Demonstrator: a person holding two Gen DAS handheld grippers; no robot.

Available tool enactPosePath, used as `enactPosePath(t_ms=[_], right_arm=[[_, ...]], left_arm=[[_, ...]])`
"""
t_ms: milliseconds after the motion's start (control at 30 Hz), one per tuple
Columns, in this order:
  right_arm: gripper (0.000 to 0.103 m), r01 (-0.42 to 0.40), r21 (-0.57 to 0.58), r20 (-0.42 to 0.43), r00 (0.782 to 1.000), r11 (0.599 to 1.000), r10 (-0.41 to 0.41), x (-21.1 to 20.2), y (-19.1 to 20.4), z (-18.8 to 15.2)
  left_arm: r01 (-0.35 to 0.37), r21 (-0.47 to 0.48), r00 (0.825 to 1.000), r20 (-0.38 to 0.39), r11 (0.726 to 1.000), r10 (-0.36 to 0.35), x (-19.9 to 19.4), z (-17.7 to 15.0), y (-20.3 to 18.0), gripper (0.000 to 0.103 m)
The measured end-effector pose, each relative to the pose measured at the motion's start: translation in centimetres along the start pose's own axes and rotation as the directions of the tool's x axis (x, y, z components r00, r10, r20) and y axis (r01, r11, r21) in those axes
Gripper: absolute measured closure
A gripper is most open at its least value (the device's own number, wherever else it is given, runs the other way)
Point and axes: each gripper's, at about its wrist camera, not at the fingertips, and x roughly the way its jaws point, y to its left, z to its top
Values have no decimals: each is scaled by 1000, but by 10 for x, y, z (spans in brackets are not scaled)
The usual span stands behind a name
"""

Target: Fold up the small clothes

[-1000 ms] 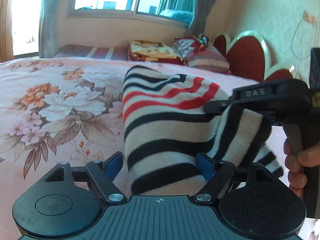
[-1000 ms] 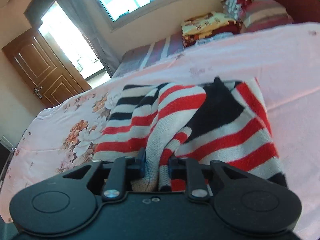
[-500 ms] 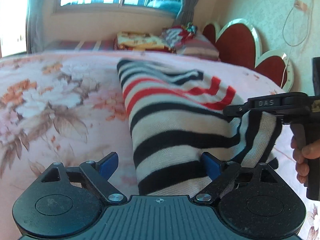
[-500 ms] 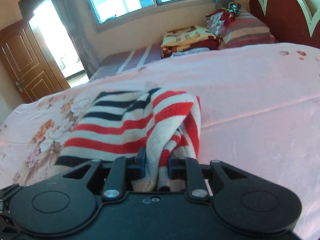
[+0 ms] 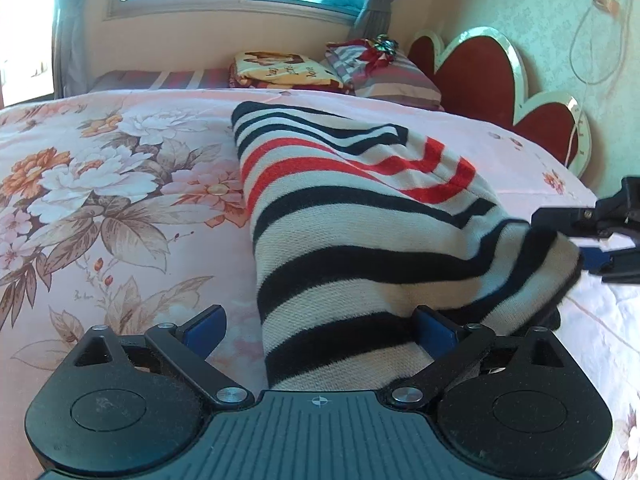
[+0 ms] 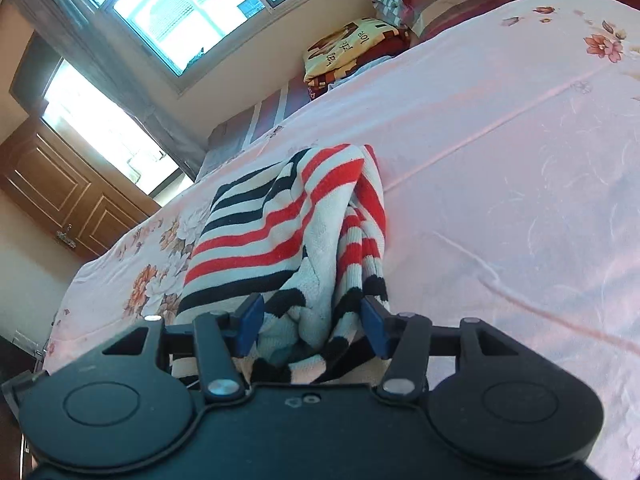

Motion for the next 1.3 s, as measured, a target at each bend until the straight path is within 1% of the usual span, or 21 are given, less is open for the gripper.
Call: enactPosePath(t_ms=[67,100,133,167,200,233,267,300,333,400,467,533,633,667,733,867,933,967,1100,1200,1300], right_arm=[[50,52,-70,91,995,996,-46,-14,13,-3],[49,49,-116,122,992,992,-35,-19,20,-4],[49,31,-149,123,992,988,-13,-20,27,-5],[49,14,-182,87,996,983,2,-15,33,-5],[49,17,-203,52,999,979,-7,-8,38,-6],[52,46,-223,26,999,974,-41,1,40,-7],[55,82,-232,11,997,969,-81,8,41,-10],[69,99,-223,-3,995,970,-103,13,37,-12],[83,96,-202,-17,995,975,-102,15,32,-14],[92,114,-190,-32,992,975,-122,15,23,-21],[94,140,-191,-49,987,971,-152,17,14,-31],[98,151,-172,-47,986,973,-162,20,2,-41],[99,128,-98,-42,990,987,-133,25,-13,-47],[99,130,-99,-48,990,987,-135,25,-11,-46],[99,143,-148,-63,986,979,-153,23,-4,-44],[95,171,-187,-64,980,967,-186,14,9,-40],[85,172,-188,-37,983,967,-182,7,17,-36],[84,177,-190,0,984,966,-180,0,22,-32],[83,149,-230,116,985,962,-125,-5,50,-14],[83,159,-290,124,984,944,-127,17,64,-4],[84,164,-284,110,984,945,-138,28,63,-4]], left_arm=[[-2,17,1000,3,1000,2,-1,-1,-3,5],[-3,17,1000,2,1000,3,-1,-2,-4,5],[-2,14,1000,0,1000,2,-1,-2,-4,5],[-3,12,1000,-3,1000,3,0,-2,-4,5],[-5,12,1000,-5,1000,5,1,-2,-4,5],[-6,14,1000,-6,1000,6,1,-3,-4,5],[-5,13,1000,-8,1000,5,2,-3,-3,5],[-1,10,1000,-13,1000,1,3,-3,-2,5],[4,4,1000,-20,1000,-4,4,-3,0,5],[18,-10,999,-32,1000,-19,6,-3,5,5],[26,-11,999,-41,1000,-26,7,-3,6,5],[34,-7,998,-49,999,-34,8,-4,6,5],[28,-6,998,-53,1000,-28,10,-7,5,4],[28,-13,998,-62,1000,-29,9,-5,5,4],[29,-26,997,-68,999,-30,2,0,5,5],[26,-20,1000,8,999,-26,-19,16,8,5],[12,-31,999,34,999,-11,-22,27,12,5],[2,-38,999,43,999,-1,-21,32,14,5],[-40,-68,997,66,997,45,-8,50,17,5],[-54,-72,996,67,996,59,2,59,11,5],[-68,-51,997,32,996,69,18,56,5,5]])
